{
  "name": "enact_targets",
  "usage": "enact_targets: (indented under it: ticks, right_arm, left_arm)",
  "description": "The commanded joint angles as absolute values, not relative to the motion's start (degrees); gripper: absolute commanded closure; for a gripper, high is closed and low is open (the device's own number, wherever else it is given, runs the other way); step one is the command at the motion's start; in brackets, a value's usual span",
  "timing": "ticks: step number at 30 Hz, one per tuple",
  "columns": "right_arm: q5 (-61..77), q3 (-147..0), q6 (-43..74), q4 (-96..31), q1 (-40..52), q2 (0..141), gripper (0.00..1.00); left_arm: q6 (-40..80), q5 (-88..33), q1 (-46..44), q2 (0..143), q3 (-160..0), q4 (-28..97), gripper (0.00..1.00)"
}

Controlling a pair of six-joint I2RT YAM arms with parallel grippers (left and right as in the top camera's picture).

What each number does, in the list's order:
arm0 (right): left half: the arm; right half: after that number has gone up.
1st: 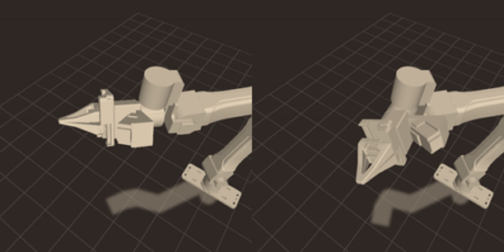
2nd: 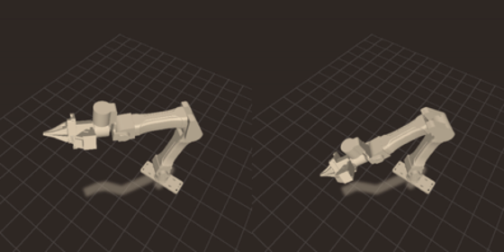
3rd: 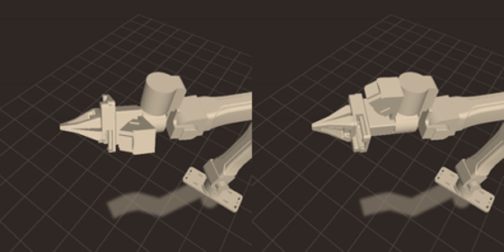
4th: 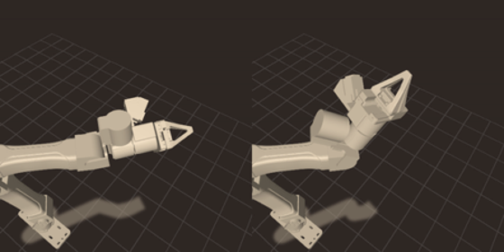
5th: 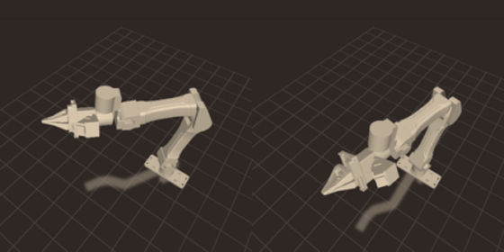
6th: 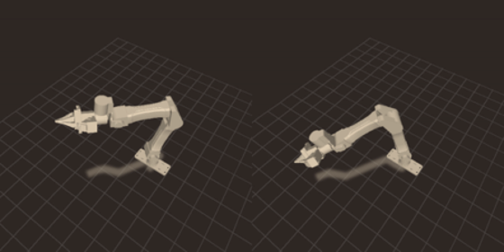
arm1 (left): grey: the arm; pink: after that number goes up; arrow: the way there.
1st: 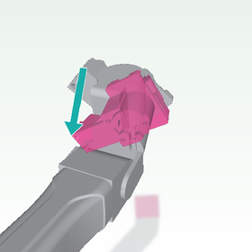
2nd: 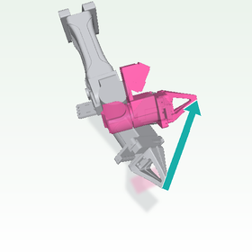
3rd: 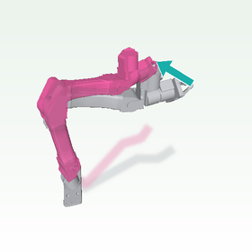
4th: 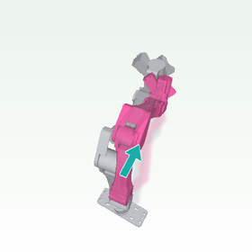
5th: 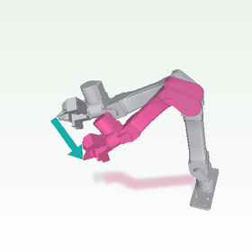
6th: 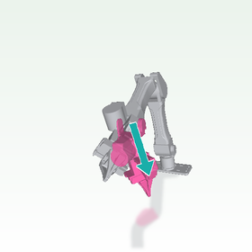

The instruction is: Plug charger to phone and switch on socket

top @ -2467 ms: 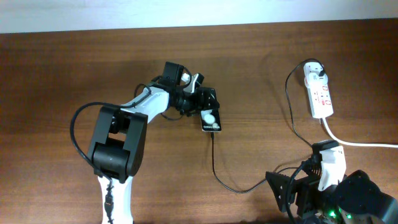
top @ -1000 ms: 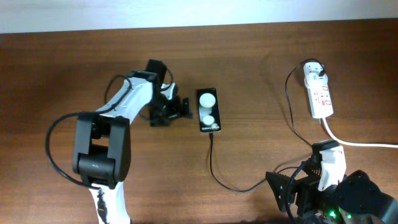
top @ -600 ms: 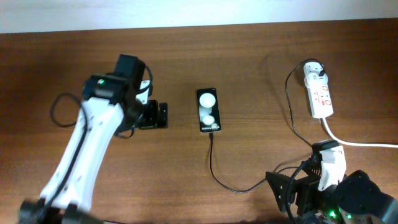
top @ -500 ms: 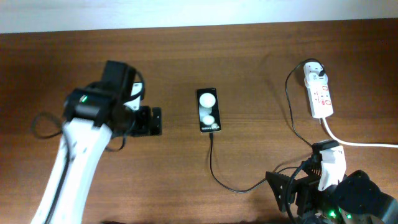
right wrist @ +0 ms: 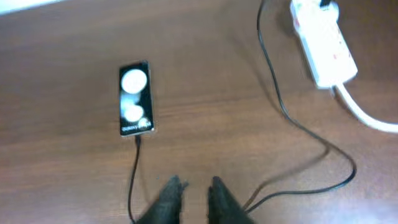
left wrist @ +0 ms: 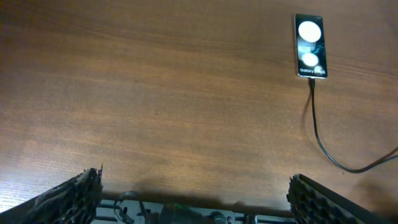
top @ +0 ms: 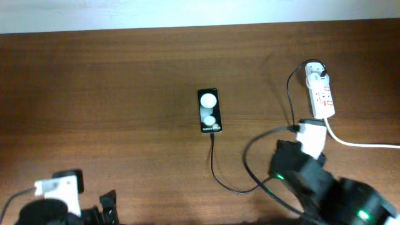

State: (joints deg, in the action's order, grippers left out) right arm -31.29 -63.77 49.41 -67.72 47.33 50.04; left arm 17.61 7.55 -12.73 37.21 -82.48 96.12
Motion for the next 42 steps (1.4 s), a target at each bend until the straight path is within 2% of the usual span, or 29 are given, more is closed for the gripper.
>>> enact_targets:
  ticks: [1,3,6,9,13,19,25,29,35,42]
  right_arm:
    - [-31.5,-63.6,56.2,-66.3,47.1,59.1,0.88]
    - [-29.3,-63.7,56.5,-65.5,46.1,63.2,0.96]
    - [-19.3,-63.7,55.6,-64.7,37.4,68.2,0.96]
    - [-15.4,-63.7,48.9,-64.7,26.5,69.6,0.96]
    - [-9.8,-64.5,39.7,-64.2,9.5,69.9,0.96]
    - [-0.9,-73.2,33.0,-65.1,-9.0,77.3,0.96]
    - [-0.2,-96.7,32.8,-74.8,-15.0,101.4,0.96]
    - [-0.2,-108.6,32.8,-75.7,-17.0,115.3,0.96]
    - [-0.1,-110.8,32.8,-67.7,-19.1,126.2,0.96]
    - [0.7,-110.8,32.8,-59.2,-19.3,128.7,0.96]
  left_arm:
    - [18.4,7.0,-12.6,32.4,-82.1,96.1,0.01]
    - [18.4,6.9,-12.2,29.9,-82.1,96.1,0.01]
    - [18.4,6.0,-8.6,25.5,-82.1,96.1,0.01]
    - [18.4,5.6,-5.6,21.1,-82.1,96.1,0.01]
    - [18.4,5.6,-4.8,15.4,-82.1,96.1,0.01]
    - [18.4,5.6,-4.8,8.2,-82.1,96.2,0.01]
    - [18.4,5.6,-4.8,7.3,-82.1,96.2,0.01]
    - [18.4,5.6,-4.8,6.3,-82.1,96.2,0.01]
    - [18.4,5.4,-4.8,0.4,-82.9,96.4,0.01]
    - [18.4,5.4,-4.7,0.4,-83.0,96.6,0.01]
